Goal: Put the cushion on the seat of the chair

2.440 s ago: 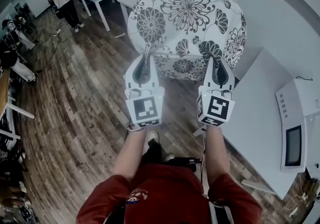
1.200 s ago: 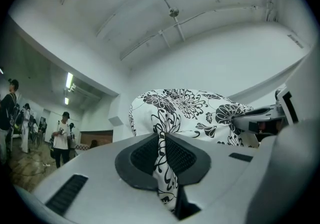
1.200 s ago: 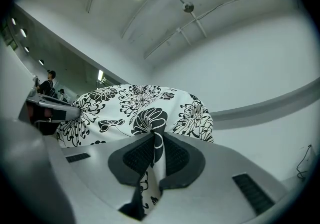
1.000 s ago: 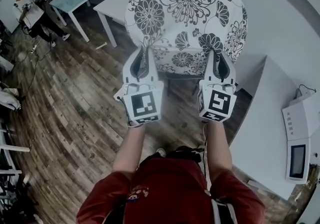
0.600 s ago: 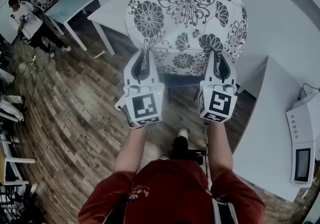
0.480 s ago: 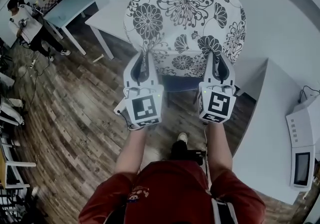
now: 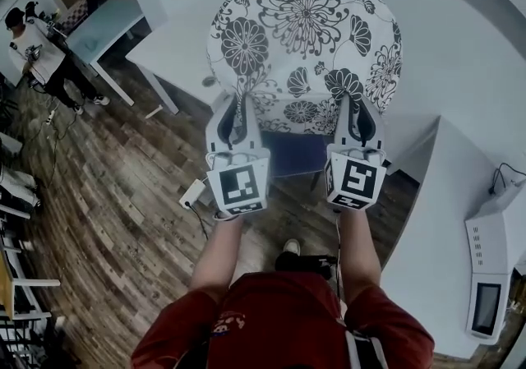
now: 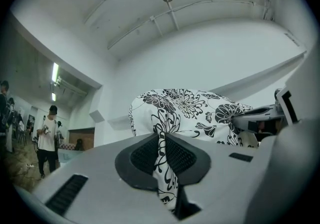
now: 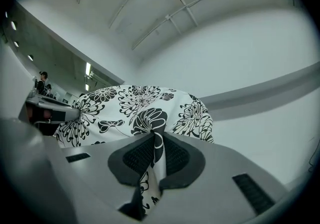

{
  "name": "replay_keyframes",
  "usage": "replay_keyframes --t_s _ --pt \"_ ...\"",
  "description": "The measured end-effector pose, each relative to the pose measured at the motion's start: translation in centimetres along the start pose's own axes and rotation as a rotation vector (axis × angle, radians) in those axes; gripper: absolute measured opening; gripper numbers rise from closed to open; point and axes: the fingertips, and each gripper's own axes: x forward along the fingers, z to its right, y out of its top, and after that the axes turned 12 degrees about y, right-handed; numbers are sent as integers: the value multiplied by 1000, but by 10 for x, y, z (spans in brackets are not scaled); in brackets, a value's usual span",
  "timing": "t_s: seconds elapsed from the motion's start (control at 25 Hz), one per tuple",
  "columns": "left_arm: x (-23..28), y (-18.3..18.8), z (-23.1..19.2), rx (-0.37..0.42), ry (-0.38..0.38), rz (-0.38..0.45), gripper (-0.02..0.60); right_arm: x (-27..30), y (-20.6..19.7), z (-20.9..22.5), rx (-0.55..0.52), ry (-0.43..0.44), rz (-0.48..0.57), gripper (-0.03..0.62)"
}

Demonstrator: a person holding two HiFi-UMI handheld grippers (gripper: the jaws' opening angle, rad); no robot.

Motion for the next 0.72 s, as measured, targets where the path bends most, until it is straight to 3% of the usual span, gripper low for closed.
replay_keyframes --t_s 0.44,0.72 --pt "-4 2 -1 21 26 -20 44 -2 6 0 -2 40 -5 44" --pt "-12 12 2 21 19 -70 44 -8 15 2 5 48 -64 44"
